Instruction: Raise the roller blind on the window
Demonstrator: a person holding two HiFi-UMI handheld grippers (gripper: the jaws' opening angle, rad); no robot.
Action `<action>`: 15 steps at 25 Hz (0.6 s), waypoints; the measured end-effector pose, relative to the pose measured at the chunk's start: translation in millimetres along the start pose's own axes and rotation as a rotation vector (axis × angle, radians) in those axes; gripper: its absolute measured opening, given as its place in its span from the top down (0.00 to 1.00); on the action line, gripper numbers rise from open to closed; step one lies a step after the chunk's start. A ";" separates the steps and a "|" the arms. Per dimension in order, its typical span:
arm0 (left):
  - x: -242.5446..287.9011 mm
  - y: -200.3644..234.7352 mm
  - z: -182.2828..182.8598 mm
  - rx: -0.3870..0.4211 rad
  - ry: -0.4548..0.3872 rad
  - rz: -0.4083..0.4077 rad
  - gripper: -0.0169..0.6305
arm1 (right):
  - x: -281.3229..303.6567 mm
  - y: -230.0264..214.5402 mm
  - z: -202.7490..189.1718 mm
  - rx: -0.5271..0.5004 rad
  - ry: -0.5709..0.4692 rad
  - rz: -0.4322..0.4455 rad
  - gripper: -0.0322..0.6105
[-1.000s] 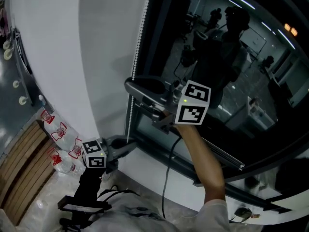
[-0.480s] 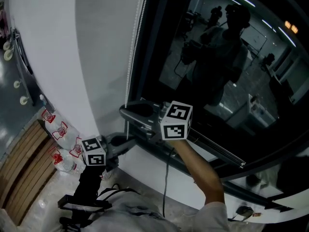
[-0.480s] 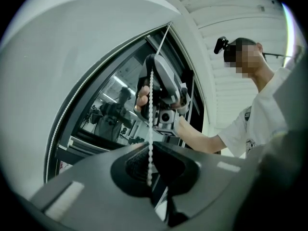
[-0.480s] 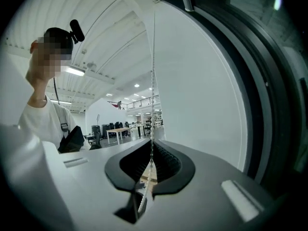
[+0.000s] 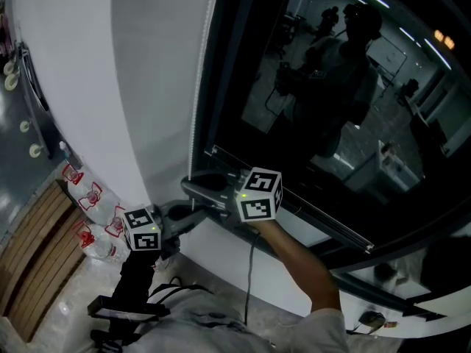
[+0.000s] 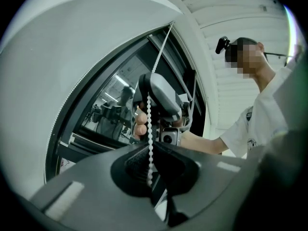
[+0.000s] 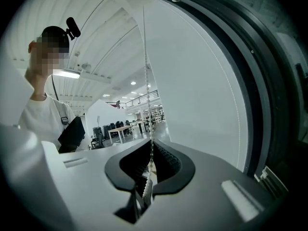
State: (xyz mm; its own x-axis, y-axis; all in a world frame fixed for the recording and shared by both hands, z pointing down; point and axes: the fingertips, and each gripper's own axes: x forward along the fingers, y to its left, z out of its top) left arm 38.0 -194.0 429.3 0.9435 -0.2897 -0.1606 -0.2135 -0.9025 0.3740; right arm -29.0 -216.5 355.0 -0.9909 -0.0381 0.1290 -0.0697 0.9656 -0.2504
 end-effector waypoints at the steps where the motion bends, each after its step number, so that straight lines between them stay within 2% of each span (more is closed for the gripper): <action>1: 0.0 0.0 -0.4 -0.001 0.002 0.001 0.98 | 1.2 -0.5 -4.9 0.007 0.007 0.000 0.93; 5: 0.2 -1.5 1.1 -0.003 0.006 0.007 0.98 | 0.4 -0.3 -9.3 0.030 -0.014 0.004 0.93; 9: 1.0 -2.9 4.9 0.004 -0.001 0.001 0.98 | -3.5 5.5 2.1 -0.051 -0.041 0.008 0.91; 12: 1.0 -4.1 3.1 0.002 -0.002 -0.006 0.98 | -11.5 4.1 29.8 -0.068 -0.098 0.014 0.72; 15: 0.3 -3.0 2.6 0.001 -0.002 -0.002 0.98 | -20.0 4.6 69.9 -0.126 -0.154 0.012 0.69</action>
State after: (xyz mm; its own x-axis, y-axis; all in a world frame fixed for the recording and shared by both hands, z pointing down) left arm 38.3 -192.2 425.7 0.9436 -0.2881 -0.1628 -0.2116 -0.9035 0.3726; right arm -17.6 -229.3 284.2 -0.9982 -0.0555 -0.0238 -0.0520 0.9904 -0.1278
